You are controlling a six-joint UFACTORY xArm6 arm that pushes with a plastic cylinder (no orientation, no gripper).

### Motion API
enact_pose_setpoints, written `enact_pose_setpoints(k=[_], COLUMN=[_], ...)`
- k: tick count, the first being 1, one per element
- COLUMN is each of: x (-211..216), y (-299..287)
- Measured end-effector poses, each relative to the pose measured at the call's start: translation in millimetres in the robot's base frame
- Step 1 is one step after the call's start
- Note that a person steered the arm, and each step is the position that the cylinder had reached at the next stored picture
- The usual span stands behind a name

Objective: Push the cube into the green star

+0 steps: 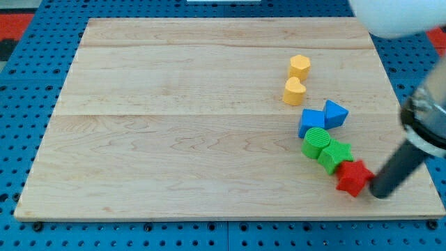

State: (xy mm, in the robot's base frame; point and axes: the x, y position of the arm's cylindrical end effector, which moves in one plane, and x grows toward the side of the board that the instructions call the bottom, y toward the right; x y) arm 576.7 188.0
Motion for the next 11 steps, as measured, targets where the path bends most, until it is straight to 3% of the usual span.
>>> enact_pose_setpoints(k=[1, 2, 3, 4, 5, 6, 7, 9, 10, 11], x=[-39, -30, -59, -187, -281, -276, -177, -100, -94, -138], y=[-57, -19, 42, 83, 14, -26, -28, -34, -32, -47])
